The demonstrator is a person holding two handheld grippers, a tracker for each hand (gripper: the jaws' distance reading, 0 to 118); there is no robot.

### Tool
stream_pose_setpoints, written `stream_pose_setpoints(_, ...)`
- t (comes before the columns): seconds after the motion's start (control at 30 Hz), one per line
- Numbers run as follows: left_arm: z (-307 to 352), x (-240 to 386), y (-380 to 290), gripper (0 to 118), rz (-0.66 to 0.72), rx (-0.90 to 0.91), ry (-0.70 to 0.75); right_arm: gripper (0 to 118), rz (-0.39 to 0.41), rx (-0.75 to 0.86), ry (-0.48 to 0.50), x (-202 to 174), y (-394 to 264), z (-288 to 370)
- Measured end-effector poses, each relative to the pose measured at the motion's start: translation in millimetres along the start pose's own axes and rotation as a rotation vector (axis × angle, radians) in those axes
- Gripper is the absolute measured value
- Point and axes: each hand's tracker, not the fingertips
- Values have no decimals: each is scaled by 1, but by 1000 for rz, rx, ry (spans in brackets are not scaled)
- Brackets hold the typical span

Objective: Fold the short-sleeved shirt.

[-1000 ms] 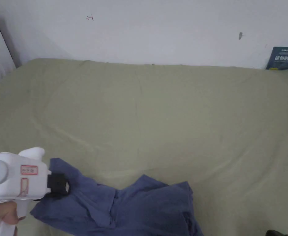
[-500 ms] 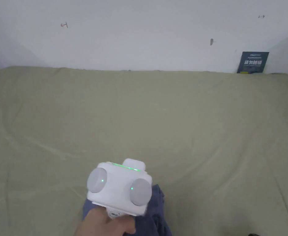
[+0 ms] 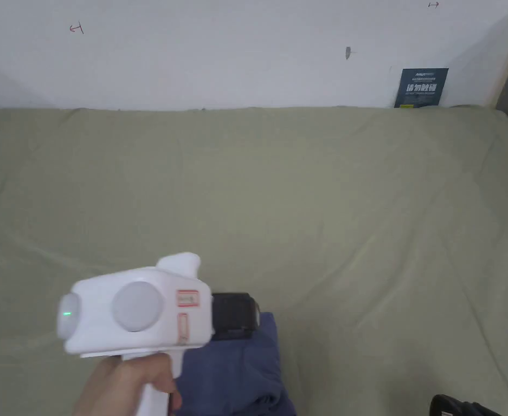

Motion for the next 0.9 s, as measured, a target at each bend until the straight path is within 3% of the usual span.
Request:
stream_pose_setpoints(0.03, 10, -11, 1, 50, 29, 36, -46, 0, -1, -4, 1, -1, 0, -2)
stream_pose_setpoints(0.07, 16, -22, 2, 7, 45, 33, -96, 0, 0, -11, 2, -2, -1, -4)
stream_pose_setpoints(0.1, 17, -32, 2, 0, 56, 21, -130, 0, 1, -15, 6, -4, -2, -5)
stream_pose_setpoints(0.4, -73, -35, -26, 0, 160, -146, -416, 0, 0, -47, 19, -14, -3, -11)
stream_pose_setpoints(0.63, -151, -51, -52, 0, 176, -209, -369, 0, -12, -79, 19, -6, -5, -18)
stream_pose_setpoints(0.7, -142, -52, -48, 0, 237, -208, -409, 0, 2, -95, 24, -7, -3, -23)
stream_pose_setpoints(0.77, -120, -48, -42, 0, 206, -191, -401, 0, 19, -114, 50, -13, 4, -31)
stream_pose_setpoints(0.9, -53, -60, -25, 0, 136, -95, -387, 0, 57, -178, 202, -44, 27, -68)
